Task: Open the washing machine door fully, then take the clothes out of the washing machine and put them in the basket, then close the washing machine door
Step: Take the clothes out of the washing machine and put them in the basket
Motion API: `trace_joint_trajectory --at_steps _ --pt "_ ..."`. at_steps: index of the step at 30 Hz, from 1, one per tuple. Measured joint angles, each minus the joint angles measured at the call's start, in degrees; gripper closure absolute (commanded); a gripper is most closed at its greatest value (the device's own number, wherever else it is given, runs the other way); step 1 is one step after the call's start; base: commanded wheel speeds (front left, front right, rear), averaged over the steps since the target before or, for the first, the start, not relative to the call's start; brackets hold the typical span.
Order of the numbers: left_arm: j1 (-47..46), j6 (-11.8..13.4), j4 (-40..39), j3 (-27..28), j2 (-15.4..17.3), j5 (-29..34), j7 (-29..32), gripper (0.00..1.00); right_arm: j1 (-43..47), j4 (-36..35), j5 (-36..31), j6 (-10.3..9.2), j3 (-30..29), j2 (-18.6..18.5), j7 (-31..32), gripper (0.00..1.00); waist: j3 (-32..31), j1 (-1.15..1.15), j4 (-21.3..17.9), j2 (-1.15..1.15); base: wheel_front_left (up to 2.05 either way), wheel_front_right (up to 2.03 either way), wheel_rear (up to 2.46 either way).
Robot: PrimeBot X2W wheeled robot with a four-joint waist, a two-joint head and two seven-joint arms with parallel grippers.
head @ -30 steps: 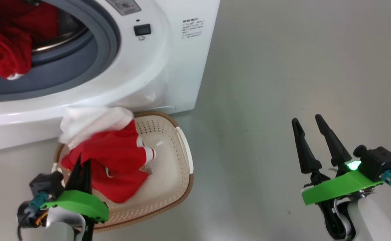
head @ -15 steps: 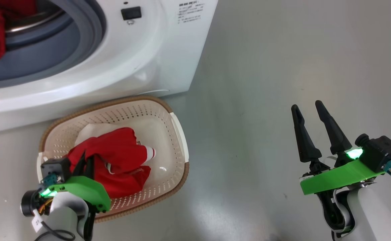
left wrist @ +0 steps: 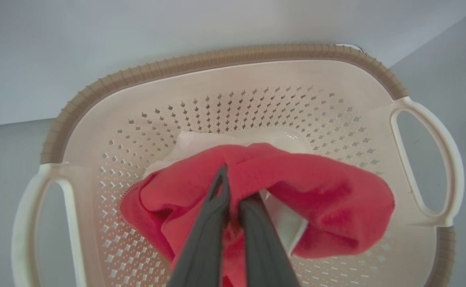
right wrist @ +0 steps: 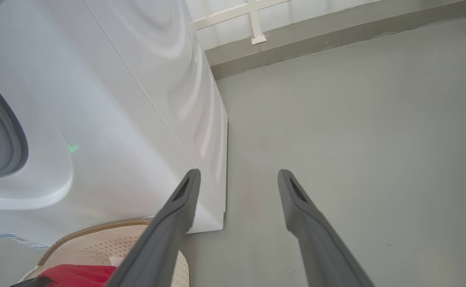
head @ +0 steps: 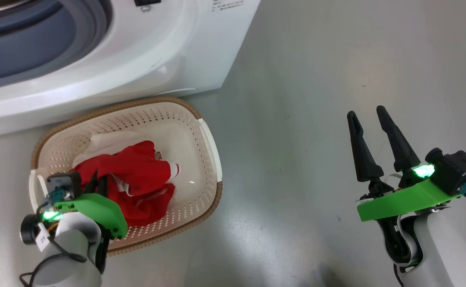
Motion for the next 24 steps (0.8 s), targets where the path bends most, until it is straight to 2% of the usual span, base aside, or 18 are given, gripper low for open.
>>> trace_joint_trajectory --at_steps 2,3,5,6,7,16,24 --pt "-0.47 0.0 0.42 -0.01 0.13 0.01 0.0 0.55 -0.04 -0.01 -0.01 0.0 0.0 0.0 0.0 0.0 0.36 0.0 -0.02 0.0 0.0 0.0 0.0" --pt "-0.62 0.01 0.6 -0.01 0.15 0.01 0.0 0.48 -0.08 -0.01 -0.01 0.0 0.0 0.0 0.0 0.0 0.48 0.0 -0.03 0.0 0.0 0.0 0.0" --pt "-1.0 0.0 0.89 -0.01 0.14 0.01 0.0 0.22 -0.12 -0.01 -0.01 -0.01 -0.01 0.0 0.0 0.0 0.57 0.0 -0.02 0.0 0.0 0.0 0.0" --pt "-1.21 0.0 0.91 -0.01 0.14 0.01 0.0 0.05 -0.12 0.0 -0.01 0.0 -0.01 0.01 0.0 0.0 0.54 0.0 -0.01 0.0 0.0 0.0 0.0" --pt "-1.33 0.0 0.9 0.0 0.14 0.01 0.0 0.0 -0.12 0.0 -0.01 0.0 -0.01 0.01 0.0 0.0 0.49 0.0 0.0 0.0 0.0 0.0 0.0" --pt "-1.27 0.01 0.53 0.82 0.14 -0.04 0.0 0.0 -0.13 0.53 -0.01 0.0 0.0 0.0 0.0 0.0 -1.1 0.0 0.34 0.0 0.0 0.0 0.0" --pt "0.52 0.0 -3.83 1.91 0.09 -0.78 0.0 0.0 -0.08 1.21 -0.01 -0.01 0.14 -0.22 0.0 0.0 -4.23 0.0 0.72 0.0 0.0 0.0 0.0"
